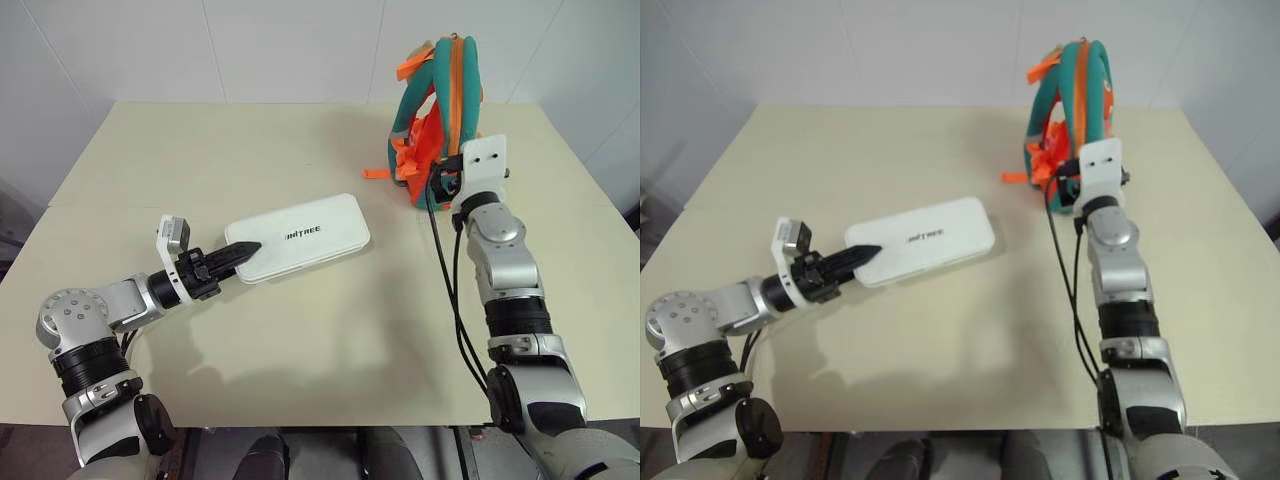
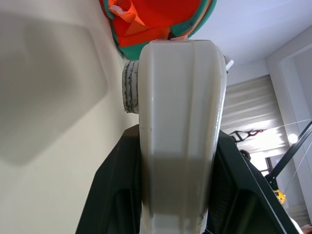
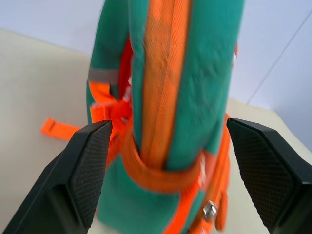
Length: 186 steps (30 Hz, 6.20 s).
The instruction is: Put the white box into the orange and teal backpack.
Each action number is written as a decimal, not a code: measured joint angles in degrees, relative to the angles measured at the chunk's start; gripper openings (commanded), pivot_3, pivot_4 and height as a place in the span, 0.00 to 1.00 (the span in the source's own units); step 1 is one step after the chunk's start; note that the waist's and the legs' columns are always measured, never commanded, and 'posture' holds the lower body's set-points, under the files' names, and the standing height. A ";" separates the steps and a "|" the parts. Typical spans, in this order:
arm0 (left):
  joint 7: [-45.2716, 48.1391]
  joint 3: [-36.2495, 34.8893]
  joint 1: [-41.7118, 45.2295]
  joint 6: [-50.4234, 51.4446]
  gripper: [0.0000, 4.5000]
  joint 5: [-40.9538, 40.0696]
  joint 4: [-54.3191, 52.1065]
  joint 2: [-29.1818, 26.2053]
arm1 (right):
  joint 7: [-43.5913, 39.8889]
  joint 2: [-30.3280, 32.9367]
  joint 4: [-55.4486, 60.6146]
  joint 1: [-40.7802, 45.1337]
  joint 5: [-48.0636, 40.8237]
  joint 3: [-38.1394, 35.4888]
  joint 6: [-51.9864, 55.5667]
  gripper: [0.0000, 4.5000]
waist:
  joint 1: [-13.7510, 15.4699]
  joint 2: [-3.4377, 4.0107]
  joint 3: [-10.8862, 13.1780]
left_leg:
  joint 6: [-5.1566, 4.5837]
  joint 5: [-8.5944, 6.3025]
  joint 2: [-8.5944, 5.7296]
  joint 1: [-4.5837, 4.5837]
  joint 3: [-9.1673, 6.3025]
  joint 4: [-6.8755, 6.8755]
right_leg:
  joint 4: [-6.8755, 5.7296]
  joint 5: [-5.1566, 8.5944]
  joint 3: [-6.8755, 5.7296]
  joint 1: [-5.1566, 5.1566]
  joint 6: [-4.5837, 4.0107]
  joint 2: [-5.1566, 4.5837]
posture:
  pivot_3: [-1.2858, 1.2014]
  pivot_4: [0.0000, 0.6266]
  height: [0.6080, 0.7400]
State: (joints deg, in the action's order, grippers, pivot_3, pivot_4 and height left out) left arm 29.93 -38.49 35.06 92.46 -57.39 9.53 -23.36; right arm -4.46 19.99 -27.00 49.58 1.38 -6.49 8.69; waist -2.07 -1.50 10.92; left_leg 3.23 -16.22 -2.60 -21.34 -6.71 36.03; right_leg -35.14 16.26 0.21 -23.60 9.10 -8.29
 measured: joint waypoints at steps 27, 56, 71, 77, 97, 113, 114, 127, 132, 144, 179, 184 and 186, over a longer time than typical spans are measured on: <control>-2.57 -0.28 -2.37 -1.12 0.29 -1.82 -1.02 -1.86 | 4.07 -1.02 -10.65 5.74 -0.82 -0.78 -1.25 0.11 | -0.25 0.00 0.00 | 0.02 -0.01 0.01 0.00 0.05 -0.08 | 0.10 -0.02 0.06 -0.03 0.03 0.04 | 0.52 0.24 1.00; 13.26 15.52 7.07 -18.92 0.29 9.49 26.28 -14.13 | -12.32 9.00 55.39 -25.14 -23.30 -10.12 40.35 0.11 | 0.67 0.01 0.01 | -0.04 -0.08 0.06 -0.11 0.17 -0.13 | 0.12 -0.03 0.12 -0.19 0.04 0.09 | 0.52 0.24 1.00; 22.79 22.24 15.68 -24.29 0.29 18.09 37.16 -16.08 | -11.73 9.15 77.70 -44.97 -34.76 -21.78 47.39 0.11 | 1.26 0.00 0.00 | -0.23 -0.19 0.06 -0.15 0.24 0.04 | 0.13 -0.06 0.14 -0.13 0.10 0.11 | 0.52 0.24 1.00; 25.25 23.62 17.78 -25.75 0.29 20.37 40.27 -16.04 | -11.50 9.66 78.66 -47.12 -36.59 -23.23 47.23 0.11 | 1.85 0.00 0.00 | -0.25 -0.20 0.07 -0.07 0.24 0.05 | 0.10 -0.06 0.14 -0.07 0.09 0.13 | 0.52 0.24 1.00; 26.76 23.03 16.03 -23.65 0.29 21.19 37.18 -15.70 | -15.84 20.79 78.54 -52.33 -40.69 -25.03 46.71 1.00 | 1.97 -0.01 0.00 | -0.30 -0.23 0.10 -0.08 0.24 0.06 | 0.14 -0.07 0.14 -0.04 0.10 0.16 | 0.52 0.24 1.00; 28.17 14.85 7.55 -11.72 0.29 11.21 23.52 -14.83 | -30.32 36.46 77.65 -58.25 -50.20 -37.92 51.64 1.00 | 2.04 -0.10 0.00 | -0.66 -0.43 0.18 -0.04 0.23 0.17 | 0.20 -0.08 0.12 0.07 0.08 0.20 | 0.52 0.24 1.00; 27.95 14.10 7.14 -11.19 0.29 10.39 22.61 -14.79 | -30.99 36.98 77.74 -58.99 -50.69 -38.72 51.94 1.00 | 2.05 -0.10 0.00 | -0.66 -0.43 0.18 -0.04 0.23 0.17 | 0.24 -0.08 0.12 0.07 0.08 0.20 | 0.52 0.24 1.00; 23.96 9.24 4.78 -8.03 0.29 6.51 18.26 -13.77 | -41.39 41.20 81.97 -69.84 -56.38 -50.66 57.60 1.00 | 2.56 -0.16 -0.01 | -0.66 -0.44 0.20 0.03 0.23 0.24 | 0.40 -0.10 0.12 0.16 0.04 0.23 | 0.52 0.24 1.00; 23.44 9.21 4.78 -8.07 0.29 6.25 18.24 -13.77 | -40.63 40.32 84.78 -70.33 -63.10 -51.45 57.24 1.00 | 2.56 -0.19 -0.02 | -0.65 -0.44 0.22 0.03 0.24 0.26 | 0.42 -0.13 0.12 0.17 0.01 0.23 | 0.52 0.24 1.00; 20.36 5.91 4.14 -6.59 0.29 3.74 16.60 -13.48 | -10.99 30.61 83.45 -47.94 -66.32 -16.79 46.20 1.00 | 2.13 -0.31 -0.02 | -0.55 -0.41 0.30 0.01 0.24 0.19 | 0.53 -0.24 0.11 0.07 -0.11 0.28 | 0.52 0.24 1.00; 5.16 -4.18 -4.50 0.01 0.29 -9.07 4.55 -11.57 | 5.12 -11.70 38.41 -20.29 -12.32 11.19 16.32 0.72 | 0.32 -0.30 -0.03 | 0.10 -0.11 0.53 0.06 0.20 0.01 | 0.14 -0.28 0.29 -0.11 -0.23 0.64 | 0.52 0.24 1.00; 4.58 -4.19 -4.89 0.01 0.29 -10.06 4.22 -11.56 | 6.45 -13.81 37.97 -19.25 -10.88 9.94 16.22 0.36 | 0.29 -0.30 -0.03 | 0.12 -0.11 0.54 0.06 0.21 -0.06 | 0.16 -0.27 0.30 -0.16 -0.25 0.65 | 0.52 0.24 1.00; 4.54 -4.19 -5.32 0.00 0.29 -10.32 4.22 -11.56 | 6.44 -14.06 37.98 -19.18 -10.66 9.82 16.22 0.20 | 0.32 -0.30 -0.03 | 0.13 -0.11 0.54 0.05 0.21 -0.06 | 0.17 -0.27 0.30 -0.16 -0.25 0.64 | 0.52 0.24 1.00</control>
State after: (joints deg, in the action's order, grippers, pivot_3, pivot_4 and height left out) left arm 34.46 -42.67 29.74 92.46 -67.71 13.74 -34.92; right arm 1.98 5.93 10.97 30.40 -9.28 3.33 24.91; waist -1.75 -1.79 10.89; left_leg 3.36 -16.34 -2.06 -21.29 -6.50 35.97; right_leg -34.97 15.99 0.51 -23.76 8.85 -7.65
